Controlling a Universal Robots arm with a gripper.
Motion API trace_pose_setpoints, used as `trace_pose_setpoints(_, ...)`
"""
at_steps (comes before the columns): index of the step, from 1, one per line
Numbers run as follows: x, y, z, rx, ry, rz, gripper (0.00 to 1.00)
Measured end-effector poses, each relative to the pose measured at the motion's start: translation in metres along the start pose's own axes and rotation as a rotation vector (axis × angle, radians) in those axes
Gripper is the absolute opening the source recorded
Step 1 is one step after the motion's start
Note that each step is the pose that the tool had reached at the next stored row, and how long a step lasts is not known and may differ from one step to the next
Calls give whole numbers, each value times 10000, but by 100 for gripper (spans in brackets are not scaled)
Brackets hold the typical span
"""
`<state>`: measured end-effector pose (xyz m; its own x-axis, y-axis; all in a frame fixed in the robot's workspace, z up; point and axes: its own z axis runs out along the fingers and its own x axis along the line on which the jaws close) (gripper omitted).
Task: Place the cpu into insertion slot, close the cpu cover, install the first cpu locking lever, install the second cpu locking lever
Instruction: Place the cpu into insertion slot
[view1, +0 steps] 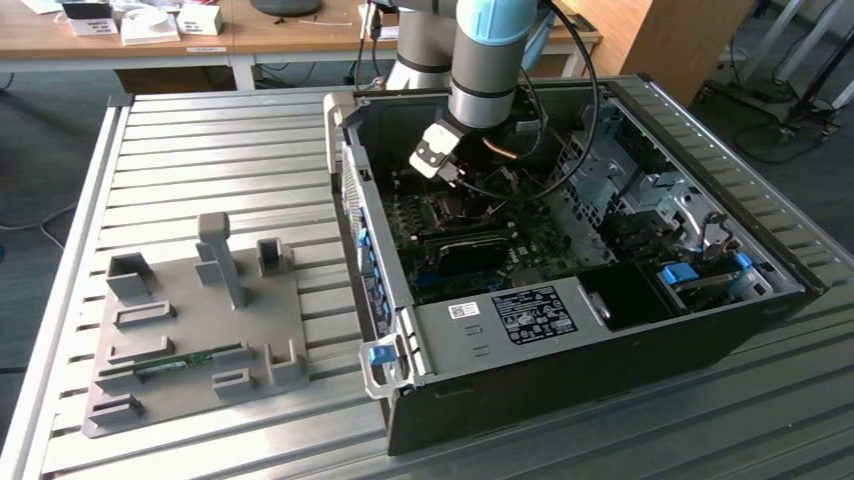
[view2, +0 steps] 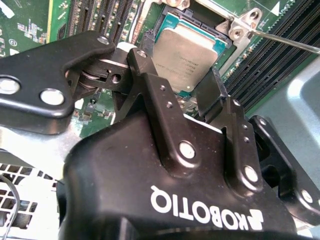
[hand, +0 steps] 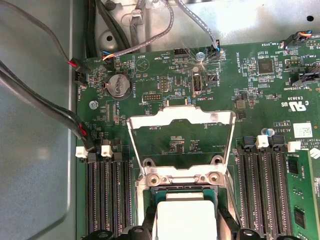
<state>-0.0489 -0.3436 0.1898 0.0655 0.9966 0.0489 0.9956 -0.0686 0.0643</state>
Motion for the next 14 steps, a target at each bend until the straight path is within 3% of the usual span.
trace_pose_setpoints(14,2,1,18,-12,18,3,56)
